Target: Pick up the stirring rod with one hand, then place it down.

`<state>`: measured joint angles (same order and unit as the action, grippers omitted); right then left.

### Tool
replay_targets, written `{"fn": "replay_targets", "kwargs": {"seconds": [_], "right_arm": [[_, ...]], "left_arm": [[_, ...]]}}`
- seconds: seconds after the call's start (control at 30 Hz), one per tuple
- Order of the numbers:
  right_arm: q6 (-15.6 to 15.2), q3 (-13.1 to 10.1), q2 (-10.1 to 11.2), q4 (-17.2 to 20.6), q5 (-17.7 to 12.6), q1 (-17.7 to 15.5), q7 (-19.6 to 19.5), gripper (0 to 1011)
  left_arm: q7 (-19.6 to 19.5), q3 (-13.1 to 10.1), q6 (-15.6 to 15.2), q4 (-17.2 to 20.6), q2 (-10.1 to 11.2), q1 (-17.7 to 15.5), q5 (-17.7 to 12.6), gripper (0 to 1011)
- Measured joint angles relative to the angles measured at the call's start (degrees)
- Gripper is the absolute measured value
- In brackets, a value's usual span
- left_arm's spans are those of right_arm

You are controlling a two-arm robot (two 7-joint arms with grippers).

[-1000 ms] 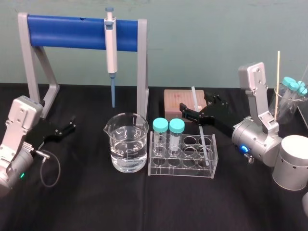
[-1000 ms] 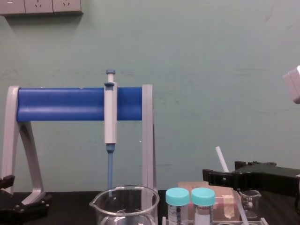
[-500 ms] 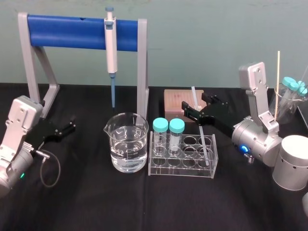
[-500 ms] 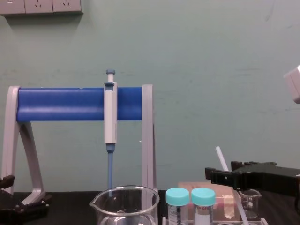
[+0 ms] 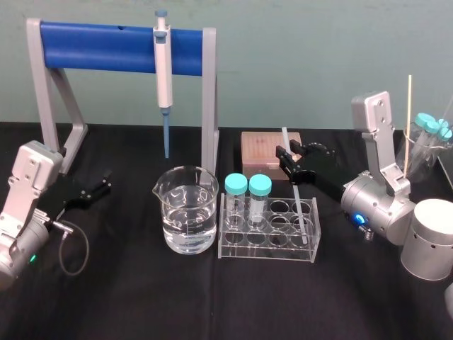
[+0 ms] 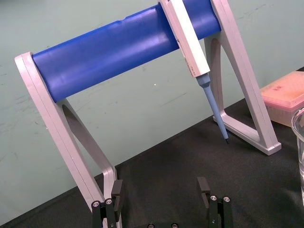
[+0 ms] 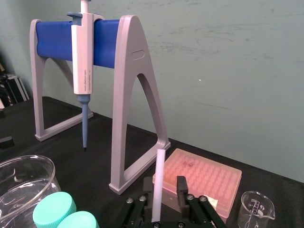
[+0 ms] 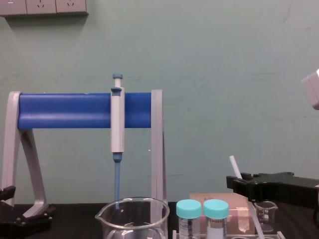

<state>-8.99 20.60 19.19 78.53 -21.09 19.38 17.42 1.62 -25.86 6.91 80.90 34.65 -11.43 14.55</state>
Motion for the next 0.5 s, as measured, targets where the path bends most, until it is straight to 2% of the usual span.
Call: {"fn": "replay_targets", "kwargs": {"seconds": [0.13,0.17,0.3,0.5], "right_arm": [[0.0,0.0,0.0,0.0,0.0,0.0,-0.02,224],[0.0,0.0,0.0,0.0,0.0,0.0,-0.02,166],[0.0,0.0,0.0,0.0,-0.01,0.0,-0.03,86],[0.0,0.0,0.0,0.0,0.0,0.0,-0.04,80]], "left_arm": [[0.0,0.0,0.0,0.0,0.0,0.0,0.0,1000],[0.0,0.0,0.0,0.0,0.0,0.0,0.0,1001],[0.0,0.0,0.0,0.0,0.0,0.0,0.0,1000],[0.0,0.0,0.0,0.0,0.0,0.0,0.0,1000]]}}
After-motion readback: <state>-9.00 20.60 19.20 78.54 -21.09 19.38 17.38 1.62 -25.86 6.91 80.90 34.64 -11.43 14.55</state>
